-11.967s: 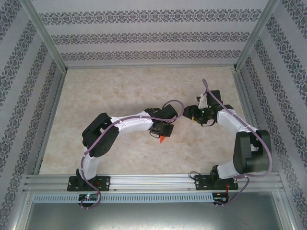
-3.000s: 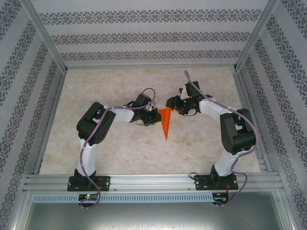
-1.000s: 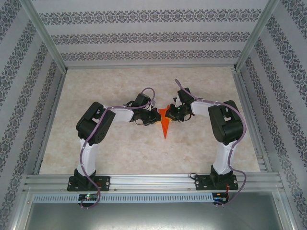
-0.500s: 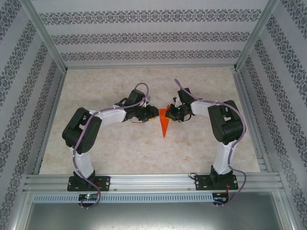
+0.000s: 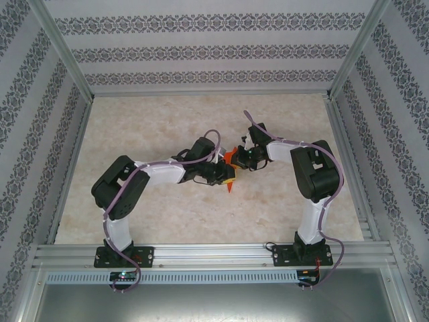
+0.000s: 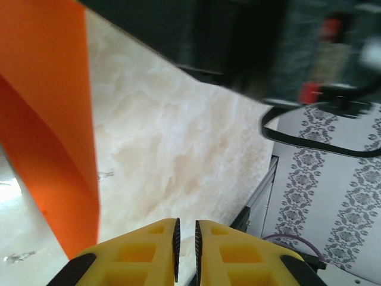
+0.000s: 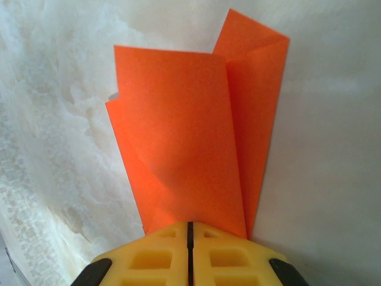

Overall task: Fold a paper plane with a square sheet of paper (fold left side to right side)
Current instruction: Fold the wing for the fifth time at the center of the table.

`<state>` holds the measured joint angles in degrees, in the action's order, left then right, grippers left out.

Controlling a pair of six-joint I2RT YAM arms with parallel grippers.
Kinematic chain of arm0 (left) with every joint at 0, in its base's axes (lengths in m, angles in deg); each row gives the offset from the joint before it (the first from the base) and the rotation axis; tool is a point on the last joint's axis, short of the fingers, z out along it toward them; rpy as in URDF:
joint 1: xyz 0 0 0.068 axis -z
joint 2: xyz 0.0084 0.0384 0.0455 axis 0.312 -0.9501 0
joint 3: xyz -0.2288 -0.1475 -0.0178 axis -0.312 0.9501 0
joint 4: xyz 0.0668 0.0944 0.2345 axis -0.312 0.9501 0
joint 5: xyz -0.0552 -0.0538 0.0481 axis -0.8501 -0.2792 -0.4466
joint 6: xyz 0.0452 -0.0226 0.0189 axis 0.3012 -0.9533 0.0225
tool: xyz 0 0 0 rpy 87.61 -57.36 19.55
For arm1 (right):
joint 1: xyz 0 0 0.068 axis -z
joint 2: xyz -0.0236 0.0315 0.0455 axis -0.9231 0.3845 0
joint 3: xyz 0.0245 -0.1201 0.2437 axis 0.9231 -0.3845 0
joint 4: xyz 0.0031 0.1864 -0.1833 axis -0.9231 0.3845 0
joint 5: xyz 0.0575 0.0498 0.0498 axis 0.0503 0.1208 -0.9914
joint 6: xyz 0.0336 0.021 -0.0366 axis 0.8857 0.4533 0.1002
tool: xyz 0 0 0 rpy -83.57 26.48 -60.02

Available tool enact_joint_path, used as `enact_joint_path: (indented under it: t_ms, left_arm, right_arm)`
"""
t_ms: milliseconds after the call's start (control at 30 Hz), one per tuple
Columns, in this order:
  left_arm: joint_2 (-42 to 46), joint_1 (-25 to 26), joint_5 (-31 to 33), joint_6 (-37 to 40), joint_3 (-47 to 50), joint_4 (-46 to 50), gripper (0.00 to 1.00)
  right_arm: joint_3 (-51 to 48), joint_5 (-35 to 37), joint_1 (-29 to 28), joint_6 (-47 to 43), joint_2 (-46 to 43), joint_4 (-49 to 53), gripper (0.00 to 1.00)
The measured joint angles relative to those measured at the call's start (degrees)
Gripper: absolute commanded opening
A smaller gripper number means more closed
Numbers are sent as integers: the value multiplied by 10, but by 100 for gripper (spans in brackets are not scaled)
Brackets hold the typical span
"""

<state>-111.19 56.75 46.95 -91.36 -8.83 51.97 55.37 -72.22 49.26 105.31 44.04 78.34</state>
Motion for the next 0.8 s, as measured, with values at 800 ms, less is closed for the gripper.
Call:
enact_joint_path:
  t_ms: [800]
  left_arm:
    - [-57,1,27,20,-27,49,16]
  right_arm:
    - [0,0,0,-11,0,1,8]
